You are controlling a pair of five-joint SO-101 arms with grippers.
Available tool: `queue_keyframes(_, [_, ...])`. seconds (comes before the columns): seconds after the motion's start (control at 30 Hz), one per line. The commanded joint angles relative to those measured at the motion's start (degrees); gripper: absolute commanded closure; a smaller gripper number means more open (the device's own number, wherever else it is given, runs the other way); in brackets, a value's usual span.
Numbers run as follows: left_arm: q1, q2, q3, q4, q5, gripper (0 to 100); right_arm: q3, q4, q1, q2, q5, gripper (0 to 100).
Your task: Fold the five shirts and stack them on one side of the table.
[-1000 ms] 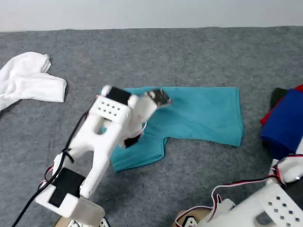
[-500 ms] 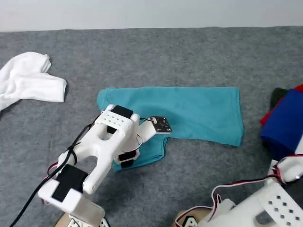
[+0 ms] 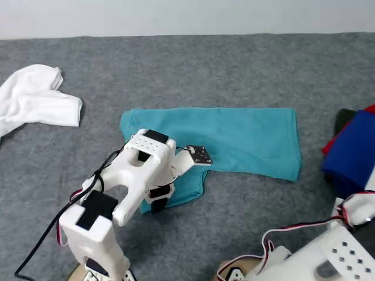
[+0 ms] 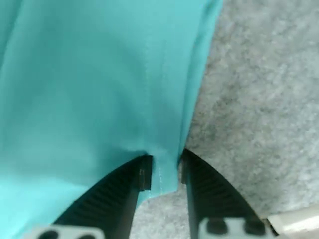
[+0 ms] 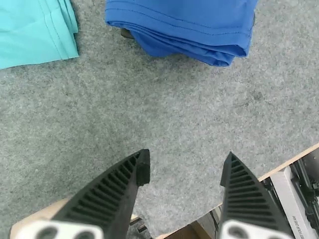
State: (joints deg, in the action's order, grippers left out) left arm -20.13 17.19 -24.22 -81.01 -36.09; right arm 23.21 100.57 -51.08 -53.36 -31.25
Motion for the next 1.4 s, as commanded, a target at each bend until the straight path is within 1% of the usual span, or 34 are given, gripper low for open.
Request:
queue_keyframes(0.0, [0.4,3.7,4.3,-0.4,2.8,88,-0.6,2.3,0.2,-0.6,-0.4,75.4])
queue_keyframes(0.07, [0.4,5.4,6.6,-1.9,2.9,92,-0.6,2.3,0.2,-0.6,-0.4,75.4])
queue_keyframes(0.13, [0.0,6.3,8.2,-2.8,2.9,99,-0.6,2.3,0.2,-0.6,-0.4,75.4])
queue_keyframes(0.17, [-0.1,6.5,8.6,-2.9,2.9,100,-0.6,2.3,0.1,-0.6,-0.4,75.4])
queue_keyframes(0.33, [-0.1,4.0,9.6,-3.6,2.9,100,-0.6,2.3,0.1,-2.7,-0.4,75.4])
queue_keyframes(0.47, [-0.1,-2.3,11.1,-7.5,2.8,100,-0.5,2.3,0.1,-5.2,-0.4,75.4])
queue_keyframes(0.63, [0.4,-10.6,16.5,-11.8,2.8,100,-0.5,2.3,0.2,-6.2,-0.4,75.4])
queue_keyframes(0.77, [0.4,-12.6,21.1,-12.5,2.9,100,-0.5,2.3,0.2,-6.2,-0.4,75.4])
queue_keyframes(0.83, [0.4,-12.5,22.1,-11.9,2.9,100,-0.5,2.3,0.2,-6.2,-0.4,75.4])
queue_keyframes(0.93, [0.7,-12.5,22.2,-8.7,3.0,100,-0.5,2.3,0.2,-6.2,-0.5,75.4])
queue_keyframes(1.07, [3.3,-12.5,22.2,-3.2,3.1,100,-0.5,2.3,0.2,-6.2,-0.7,75.4])
queue_keyframes(1.2, [6.1,-12.3,22.2,1.4,3.1,100,-0.5,2.3,0.2,-6.2,-2.8,75.4])
queue_keyframes(1.37, [6.8,-7.7,22.2,4.5,2.9,100,1.7,2.3,0.2,-6.3,-2.8,75.4])
